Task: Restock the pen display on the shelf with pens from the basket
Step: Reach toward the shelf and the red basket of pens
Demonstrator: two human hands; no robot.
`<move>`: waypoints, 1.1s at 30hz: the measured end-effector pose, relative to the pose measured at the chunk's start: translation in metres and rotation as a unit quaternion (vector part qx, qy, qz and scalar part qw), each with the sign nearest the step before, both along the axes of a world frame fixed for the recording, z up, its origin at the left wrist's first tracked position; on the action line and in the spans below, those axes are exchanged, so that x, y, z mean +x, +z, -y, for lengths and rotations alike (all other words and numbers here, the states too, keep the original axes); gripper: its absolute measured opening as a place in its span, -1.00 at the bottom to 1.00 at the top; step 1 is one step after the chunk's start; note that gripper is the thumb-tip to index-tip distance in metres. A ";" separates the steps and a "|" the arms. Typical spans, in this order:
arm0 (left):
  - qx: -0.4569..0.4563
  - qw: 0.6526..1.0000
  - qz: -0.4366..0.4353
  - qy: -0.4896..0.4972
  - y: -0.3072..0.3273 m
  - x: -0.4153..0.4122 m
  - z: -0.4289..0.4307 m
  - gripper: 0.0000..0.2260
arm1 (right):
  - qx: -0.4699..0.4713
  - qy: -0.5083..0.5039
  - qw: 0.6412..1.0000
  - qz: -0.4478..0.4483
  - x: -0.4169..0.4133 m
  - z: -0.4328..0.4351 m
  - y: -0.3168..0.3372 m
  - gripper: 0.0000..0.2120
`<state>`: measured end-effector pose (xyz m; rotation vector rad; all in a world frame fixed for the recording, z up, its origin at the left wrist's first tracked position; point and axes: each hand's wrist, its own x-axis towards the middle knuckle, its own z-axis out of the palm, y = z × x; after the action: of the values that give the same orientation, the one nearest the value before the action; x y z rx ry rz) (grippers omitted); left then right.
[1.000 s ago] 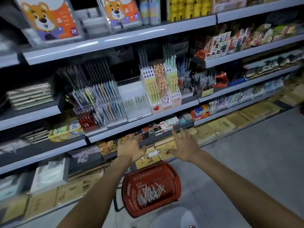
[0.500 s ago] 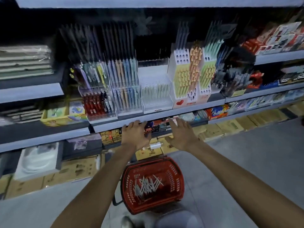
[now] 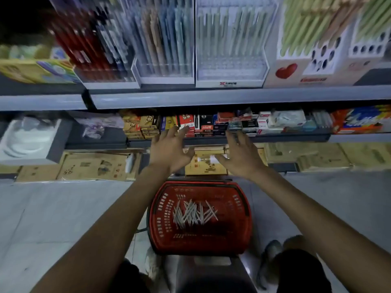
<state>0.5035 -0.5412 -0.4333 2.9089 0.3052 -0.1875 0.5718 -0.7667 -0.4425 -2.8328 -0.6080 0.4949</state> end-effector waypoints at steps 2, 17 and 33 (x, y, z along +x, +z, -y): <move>0.011 1.000 -0.004 0.005 -0.039 -0.002 0.009 -0.33 | 0.007 0.018 1.000 0.013 0.000 0.005 -0.039 -0.14; 0.032 0.999 0.039 0.012 -0.113 -0.074 0.045 -0.35 | 0.000 0.043 0.999 0.033 -0.083 0.031 -0.123 -0.15; -0.021 0.998 -0.002 0.061 -0.186 -0.158 0.048 -0.35 | 0.018 0.048 0.999 -0.004 -0.142 0.027 -0.190 -0.05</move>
<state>0.3452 -0.5889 -0.6195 2.8370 0.4711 -0.1784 0.4296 -0.7941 -0.6322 -2.7769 -0.7475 0.5066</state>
